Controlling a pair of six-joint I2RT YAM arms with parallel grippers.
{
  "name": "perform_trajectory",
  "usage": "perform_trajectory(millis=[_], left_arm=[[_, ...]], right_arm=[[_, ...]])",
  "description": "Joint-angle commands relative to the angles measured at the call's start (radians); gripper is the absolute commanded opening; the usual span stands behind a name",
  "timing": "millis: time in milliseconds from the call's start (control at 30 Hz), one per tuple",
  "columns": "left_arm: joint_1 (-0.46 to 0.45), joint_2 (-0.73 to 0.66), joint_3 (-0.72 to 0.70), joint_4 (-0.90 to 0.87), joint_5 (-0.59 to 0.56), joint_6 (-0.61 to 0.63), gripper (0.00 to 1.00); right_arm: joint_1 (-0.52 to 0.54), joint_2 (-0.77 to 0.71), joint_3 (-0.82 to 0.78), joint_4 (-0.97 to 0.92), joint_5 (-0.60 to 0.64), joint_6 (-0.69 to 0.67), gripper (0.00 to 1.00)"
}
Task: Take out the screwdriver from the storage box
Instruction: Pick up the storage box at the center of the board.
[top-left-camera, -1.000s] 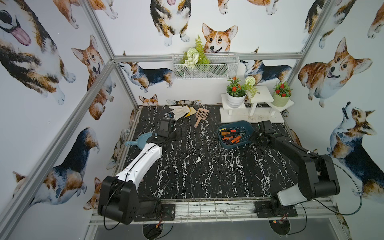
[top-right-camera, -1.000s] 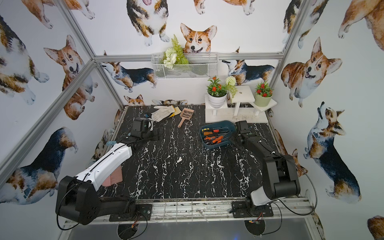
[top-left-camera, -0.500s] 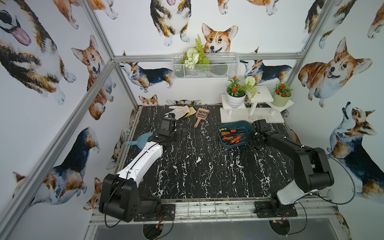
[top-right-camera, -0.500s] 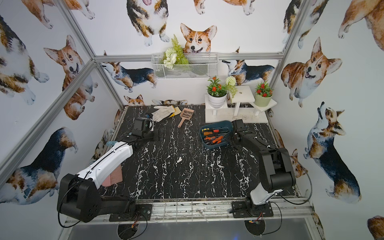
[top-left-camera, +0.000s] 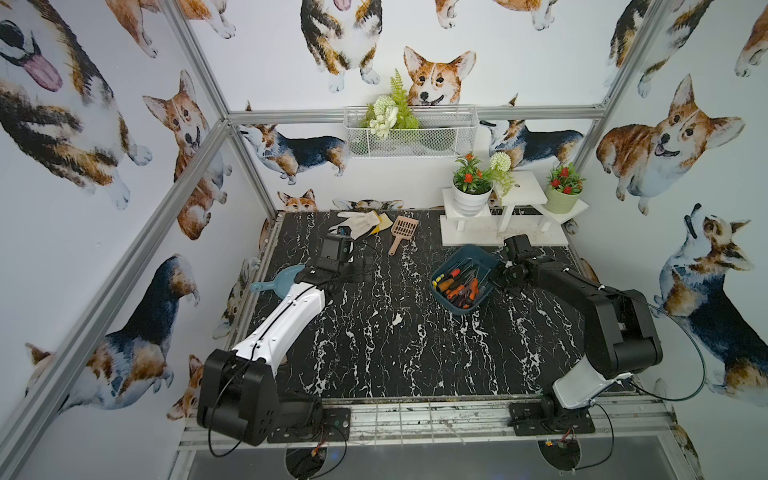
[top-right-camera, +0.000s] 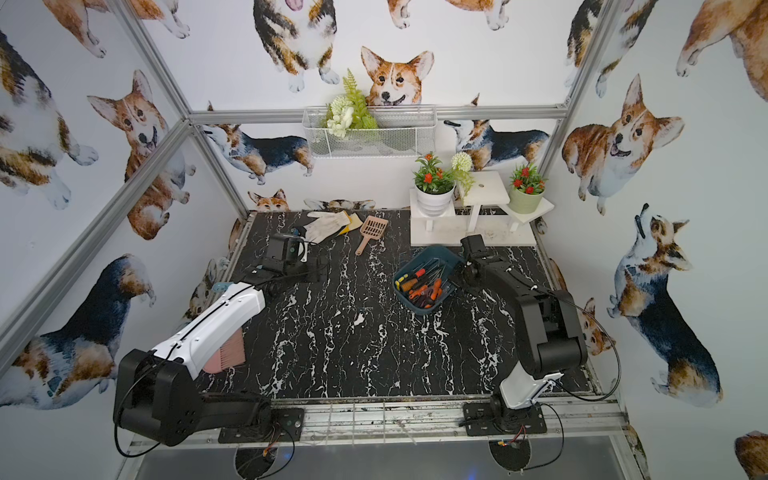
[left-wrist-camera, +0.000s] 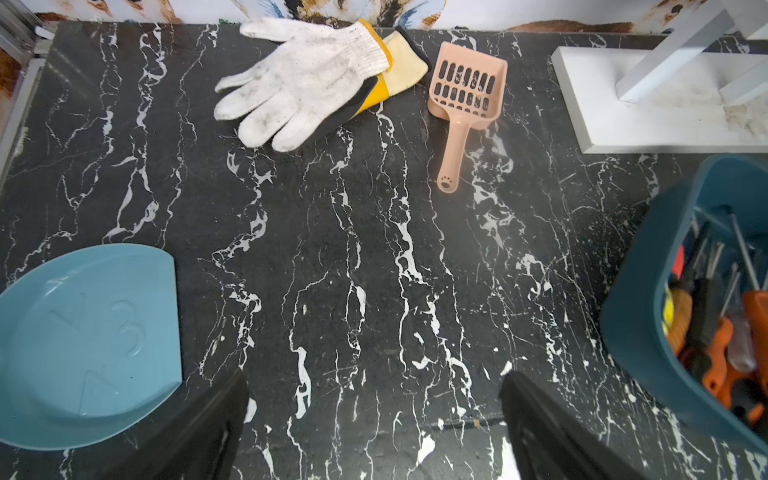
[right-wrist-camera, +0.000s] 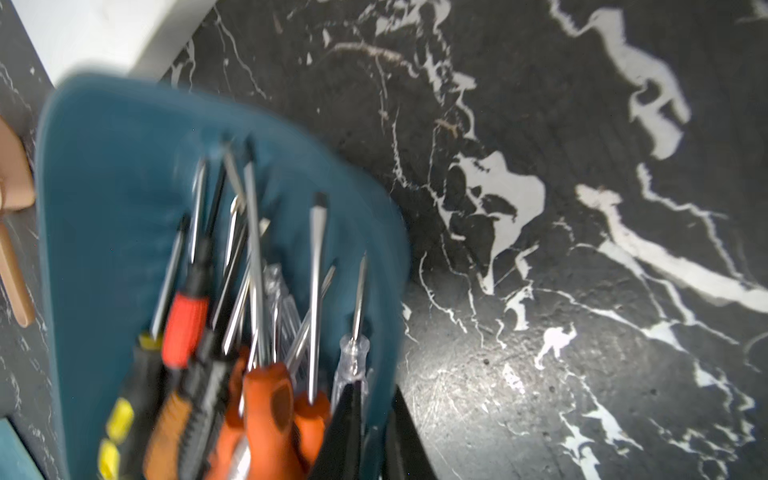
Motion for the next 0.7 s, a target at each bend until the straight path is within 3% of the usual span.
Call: perform_trajectory(millis=[0, 233, 667], left_arm=[[-0.001, -0.001, 0.009, -0.021, 0.023, -0.005, 1.00], [-0.002, 0.020, 0.017, -0.033, 0.055, -0.014, 1.00], [-0.011, 0.120, 0.114, -0.088, 0.178, -0.045, 1.00]], right_arm=[[0.002, 0.011, 0.006, -0.106, -0.006, -0.117, 0.04], [0.023, 0.067, 0.064, -0.135, -0.078, -0.182, 0.00], [0.182, 0.242, 0.316, -0.172, -0.112, -0.253, 0.00]])
